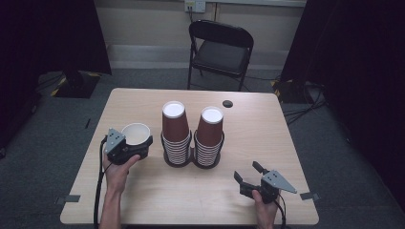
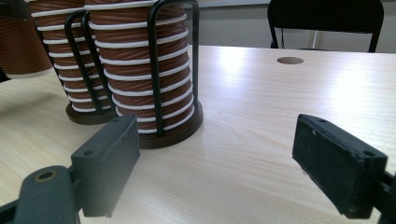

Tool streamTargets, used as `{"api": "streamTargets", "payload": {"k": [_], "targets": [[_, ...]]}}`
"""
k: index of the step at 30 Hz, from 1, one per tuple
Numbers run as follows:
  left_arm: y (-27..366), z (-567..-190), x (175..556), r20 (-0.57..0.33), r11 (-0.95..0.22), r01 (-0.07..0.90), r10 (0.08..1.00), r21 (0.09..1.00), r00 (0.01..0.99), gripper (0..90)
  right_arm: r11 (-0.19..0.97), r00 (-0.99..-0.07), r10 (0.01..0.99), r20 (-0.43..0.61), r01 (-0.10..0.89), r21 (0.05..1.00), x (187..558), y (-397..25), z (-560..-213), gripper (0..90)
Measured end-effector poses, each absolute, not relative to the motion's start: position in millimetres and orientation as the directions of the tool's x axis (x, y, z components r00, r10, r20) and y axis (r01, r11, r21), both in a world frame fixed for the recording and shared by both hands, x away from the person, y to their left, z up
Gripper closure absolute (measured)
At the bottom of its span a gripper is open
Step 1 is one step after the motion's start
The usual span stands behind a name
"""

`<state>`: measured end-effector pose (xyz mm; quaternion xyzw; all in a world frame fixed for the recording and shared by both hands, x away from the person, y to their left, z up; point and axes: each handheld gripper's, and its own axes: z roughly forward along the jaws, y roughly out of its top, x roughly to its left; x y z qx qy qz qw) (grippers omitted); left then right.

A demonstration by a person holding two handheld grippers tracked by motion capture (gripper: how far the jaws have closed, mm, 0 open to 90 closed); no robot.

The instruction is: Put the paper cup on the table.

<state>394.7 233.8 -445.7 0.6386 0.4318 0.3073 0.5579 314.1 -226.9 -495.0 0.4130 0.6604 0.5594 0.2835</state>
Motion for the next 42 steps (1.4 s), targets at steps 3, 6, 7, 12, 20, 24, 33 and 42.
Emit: {"api": "streamTargets", "payload": {"k": [3, 6, 7, 12, 20, 24, 33, 42], "targets": [[232, -453, 402, -0.085, -0.024, 0.241, 0.898, 0.97, 0.432, 7.1, 0.021, -0.486, 0.869, 0.097, 0.231, 0.973, 314, -228, -495, 13.9], [230, -459, 409, -0.061, -0.055, 0.258, 0.905, 0.965, 0.422, 6.9, 0.026, -0.482, 0.872, 0.088, 0.225, 0.974, 314, -227, -495, 14.0], [230, -459, 409, -0.061, -0.055, 0.258, 0.905, 0.965, 0.422, 6.8, 0.026, -0.482, 0.872, 0.088, 0.225, 0.974, 314, -227, -495, 14.0], [224, -467, 418, -0.058, -0.056, 0.263, 0.912, 0.963, 0.406, 5.8, 0.037, -0.477, 0.876, 0.075, 0.223, 0.974, 313, -226, -495, 14.2], [222, -476, 425, -0.047, -0.071, 0.279, 0.917, 0.958, 0.395, 6.0, 0.046, -0.477, 0.876, 0.067, 0.222, 0.974, 312, -224, -495, 14.8], [223, -478, 426, -0.041, -0.081, 0.292, 0.92, 0.953, 0.389, 6.7, 0.05, -0.479, 0.876, 0.064, 0.221, 0.974, 312, -224, -495, 15.2], [222, -483, 424, -0.01, -0.14, 0.364, 0.925, 0.921, 0.38, 10.8, 0.05, -0.48, 0.875, 0.064, 0.222, 0.974, 312, -224, -495, 15.4], [221, -488, 425, 0.001, -0.176, 0.419, 0.923, 0.891, 0.385, 13.4, 0.045, -0.476, 0.877, 0.067, 0.22, 0.975, 312, -225, -495, 15.7]]}}
